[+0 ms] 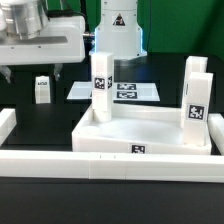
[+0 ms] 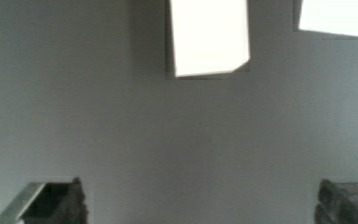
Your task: Assemble desk
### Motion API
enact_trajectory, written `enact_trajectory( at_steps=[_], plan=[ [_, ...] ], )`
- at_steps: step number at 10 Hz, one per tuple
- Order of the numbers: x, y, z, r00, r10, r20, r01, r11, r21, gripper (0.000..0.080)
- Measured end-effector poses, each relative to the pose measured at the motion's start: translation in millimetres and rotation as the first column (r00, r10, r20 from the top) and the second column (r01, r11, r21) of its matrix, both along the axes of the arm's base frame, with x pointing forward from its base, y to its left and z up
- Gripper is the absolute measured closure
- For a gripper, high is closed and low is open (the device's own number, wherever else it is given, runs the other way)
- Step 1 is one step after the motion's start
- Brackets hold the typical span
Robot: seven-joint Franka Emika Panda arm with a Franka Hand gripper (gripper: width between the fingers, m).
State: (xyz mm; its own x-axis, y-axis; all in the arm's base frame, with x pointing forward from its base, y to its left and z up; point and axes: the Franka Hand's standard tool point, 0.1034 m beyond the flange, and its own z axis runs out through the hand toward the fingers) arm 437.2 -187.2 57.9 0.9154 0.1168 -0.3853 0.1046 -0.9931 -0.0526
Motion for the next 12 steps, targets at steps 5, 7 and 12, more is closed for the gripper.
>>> enact_trajectory(
  at_steps=[5, 7, 12],
  plan=[
    [-12.8, -8.4, -13.3, 0.966, 0.028, -0.256, -0.041, 0.998, -0.048, 0.0150],
    [-16.5, -13.5, -20.8, 0.973, 0.085, -0.217, -0.103, 0.992, -0.075, 0.0150],
    [-26.7, -10.3, -23.8, 0.951, 0.097, -0.295, -0.120, 0.991, -0.061, 0.0150]
  ],
)
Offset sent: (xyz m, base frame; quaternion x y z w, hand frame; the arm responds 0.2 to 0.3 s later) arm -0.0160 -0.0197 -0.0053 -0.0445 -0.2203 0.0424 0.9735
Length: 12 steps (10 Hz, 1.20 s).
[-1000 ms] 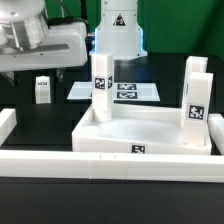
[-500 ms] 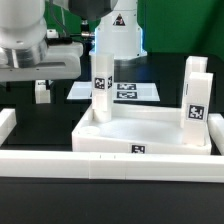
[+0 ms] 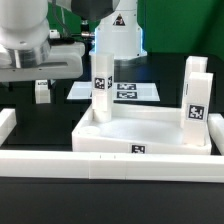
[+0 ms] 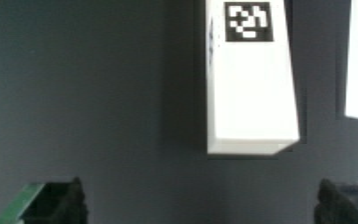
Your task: Assemble desk
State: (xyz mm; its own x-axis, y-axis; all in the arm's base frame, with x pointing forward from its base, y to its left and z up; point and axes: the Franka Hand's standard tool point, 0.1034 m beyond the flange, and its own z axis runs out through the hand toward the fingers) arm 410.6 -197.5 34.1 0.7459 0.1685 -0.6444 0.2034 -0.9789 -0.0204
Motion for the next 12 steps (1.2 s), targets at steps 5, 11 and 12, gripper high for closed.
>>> enact_trajectory(
  at_steps=[5, 11, 12],
  plan=[
    [-11.1, 1.6, -7.4, 0.986, -0.001, -0.165, -0.002, 1.000, -0.017, 0.0150],
    [-20.3, 5.4, -14.4, 0.984, -0.005, -0.179, 0.000, 1.000, -0.030, 0.0150],
    [-21.7, 7.2, -14.9, 0.981, -0.005, -0.191, -0.001, 1.000, -0.029, 0.0150]
  ],
)
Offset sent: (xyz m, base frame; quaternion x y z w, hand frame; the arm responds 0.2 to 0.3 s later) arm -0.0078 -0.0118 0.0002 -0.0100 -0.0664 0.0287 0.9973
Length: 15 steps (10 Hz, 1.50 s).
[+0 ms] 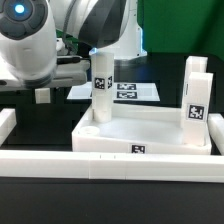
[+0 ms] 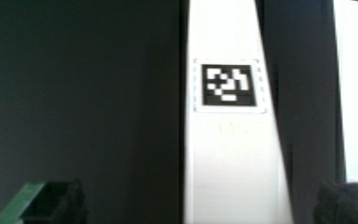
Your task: Assemble desk
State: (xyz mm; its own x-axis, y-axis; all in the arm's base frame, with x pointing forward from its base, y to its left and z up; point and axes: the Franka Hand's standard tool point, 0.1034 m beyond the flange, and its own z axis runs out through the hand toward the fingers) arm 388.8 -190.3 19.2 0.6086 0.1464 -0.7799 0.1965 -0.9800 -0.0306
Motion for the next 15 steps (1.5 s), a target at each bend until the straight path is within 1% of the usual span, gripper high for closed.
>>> enact_trajectory(
  at_steps=[2, 3, 4, 14, 15],
  plan=[
    [-3.0, 0.5, 0.1, 1.000, -0.005, -0.023, 0.005, 1.000, 0.000, 0.0150],
    [-7.9, -0.1, 1.4, 0.995, -0.009, -0.095, 0.008, 1.000, -0.011, 0.0150],
    [-6.5, -0.5, 1.7, 0.994, -0.011, -0.110, 0.009, 1.000, -0.014, 0.0150],
    [-6.5, -0.5, 1.7, 0.994, -0.011, -0.110, 0.009, 1.000, -0.014, 0.0150],
    [-5.8, -0.7, 4.1, 0.993, -0.014, -0.116, 0.012, 1.000, -0.015, 0.0150]
  ],
)
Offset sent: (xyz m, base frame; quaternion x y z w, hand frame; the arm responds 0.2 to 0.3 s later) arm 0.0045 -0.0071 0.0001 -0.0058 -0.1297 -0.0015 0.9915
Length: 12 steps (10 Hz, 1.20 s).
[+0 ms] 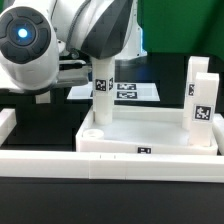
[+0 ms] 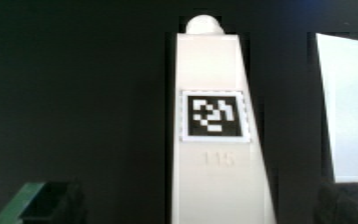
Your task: Assemble desk
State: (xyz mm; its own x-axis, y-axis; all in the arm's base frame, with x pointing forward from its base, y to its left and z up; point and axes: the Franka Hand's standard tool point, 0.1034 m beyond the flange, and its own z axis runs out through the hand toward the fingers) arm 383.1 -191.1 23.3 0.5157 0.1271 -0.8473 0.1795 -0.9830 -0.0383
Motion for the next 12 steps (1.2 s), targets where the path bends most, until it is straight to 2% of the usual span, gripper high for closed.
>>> enact_trajectory(
  at_steps=[3, 6, 8, 12],
  plan=[
    [-0.4, -1.1, 0.7, 1.000, -0.002, 0.000, 0.002, 1.000, 0.002, 0.0150],
    [-11.1, -17.6, 10.5, 0.998, -0.054, -0.024, 0.054, 0.998, -0.016, 0.0150],
    [-11.3, -18.4, 15.6, 0.998, -0.060, -0.021, 0.059, 0.998, -0.015, 0.0150],
    [-8.4, -21.3, 11.7, 0.998, -0.058, -0.023, 0.057, 0.998, -0.022, 0.0150]
  ],
)
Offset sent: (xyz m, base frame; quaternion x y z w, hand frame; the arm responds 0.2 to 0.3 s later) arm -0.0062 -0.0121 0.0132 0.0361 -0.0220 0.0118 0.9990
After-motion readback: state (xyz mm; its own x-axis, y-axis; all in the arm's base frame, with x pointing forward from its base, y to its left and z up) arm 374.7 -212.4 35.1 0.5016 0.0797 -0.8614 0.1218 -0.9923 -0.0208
